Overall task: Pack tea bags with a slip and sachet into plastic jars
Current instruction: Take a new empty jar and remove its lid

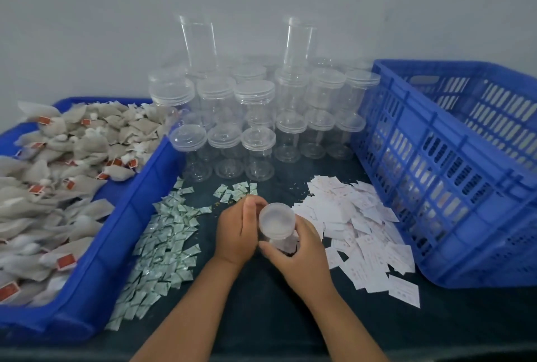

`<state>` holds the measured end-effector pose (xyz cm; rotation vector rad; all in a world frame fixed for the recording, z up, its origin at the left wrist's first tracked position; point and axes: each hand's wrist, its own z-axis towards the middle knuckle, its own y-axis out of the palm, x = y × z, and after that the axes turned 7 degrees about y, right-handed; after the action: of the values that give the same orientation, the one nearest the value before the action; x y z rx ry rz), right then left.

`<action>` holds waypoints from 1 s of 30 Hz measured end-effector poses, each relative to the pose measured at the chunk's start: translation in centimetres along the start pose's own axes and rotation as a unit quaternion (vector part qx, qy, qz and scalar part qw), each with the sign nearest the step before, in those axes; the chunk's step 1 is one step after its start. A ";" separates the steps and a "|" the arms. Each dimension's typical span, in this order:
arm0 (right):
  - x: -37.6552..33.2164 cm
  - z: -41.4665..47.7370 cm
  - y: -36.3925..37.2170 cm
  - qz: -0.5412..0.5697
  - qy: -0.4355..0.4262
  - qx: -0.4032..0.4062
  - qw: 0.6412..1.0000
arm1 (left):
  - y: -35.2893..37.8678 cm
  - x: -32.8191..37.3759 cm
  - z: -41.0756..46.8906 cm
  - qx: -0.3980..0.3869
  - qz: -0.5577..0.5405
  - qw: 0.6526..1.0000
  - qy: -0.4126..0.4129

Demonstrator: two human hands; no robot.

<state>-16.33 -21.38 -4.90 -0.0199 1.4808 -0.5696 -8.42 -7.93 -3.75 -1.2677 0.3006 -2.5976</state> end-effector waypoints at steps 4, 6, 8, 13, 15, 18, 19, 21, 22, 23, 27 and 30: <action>-0.2 -0.4 -0.2 0.060 -0.027 -0.020 0.998 | -2.1 3.3 1.5 -0.097 0.019 0.991 0.088; 0.1 -0.5 -0.7 0.119 -0.010 -0.035 0.992 | -2.9 4.9 2.2 -0.215 0.141 0.954 0.152; 0.3 -0.6 -1.0 0.137 -0.011 -0.035 0.990 | -3.2 6.1 2.5 -0.244 0.236 0.922 0.187; 0.6 -0.9 -0.5 0.020 -0.060 0.023 0.998 | -2.7 7.5 1.9 -0.229 0.265 0.934 0.067; 0.5 -1.0 -0.4 -0.047 -0.087 0.070 0.993 | -2.4 7.7 1.6 -0.215 0.267 0.939 -0.026; 0.6 -1.1 0.3 -0.145 -0.162 0.173 0.961 | -1.9 7.4 1.7 -0.215 0.288 0.923 -0.138; 0.6 -1.1 0.4 -0.159 -0.178 0.211 0.948 | -2.0 7.2 2.0 -0.222 0.235 0.924 -0.203; 0.6 -0.9 0.3 -0.134 -0.160 0.257 0.944 | -3.0 6.8 3.2 -0.172 0.012 0.912 -0.373; 0.6 -0.8 -0.1 -0.087 -0.127 0.251 0.956 | -3.7 6.4 3.4 -0.120 -0.112 0.887 -0.431; 0.4 -0.7 -0.4 -0.020 -0.085 0.225 0.970 | -4.3 5.7 3.4 -0.073 -0.179 0.873 -0.448; -0.2 -0.8 -1.4 0.110 0.009 0.092 0.990 | -4.4 3.2 1.8 -0.066 -0.133 0.907 -0.395; 0.0 -0.8 -1.2 0.104 0.010 0.022 0.994 | -3.5 1.6 0.2 -0.132 0.052 0.950 -0.280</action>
<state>-17.50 -22.18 -4.58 0.1729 1.4683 -0.4340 -9.66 -5.09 -1.42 -1.9469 0.5924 -2.0415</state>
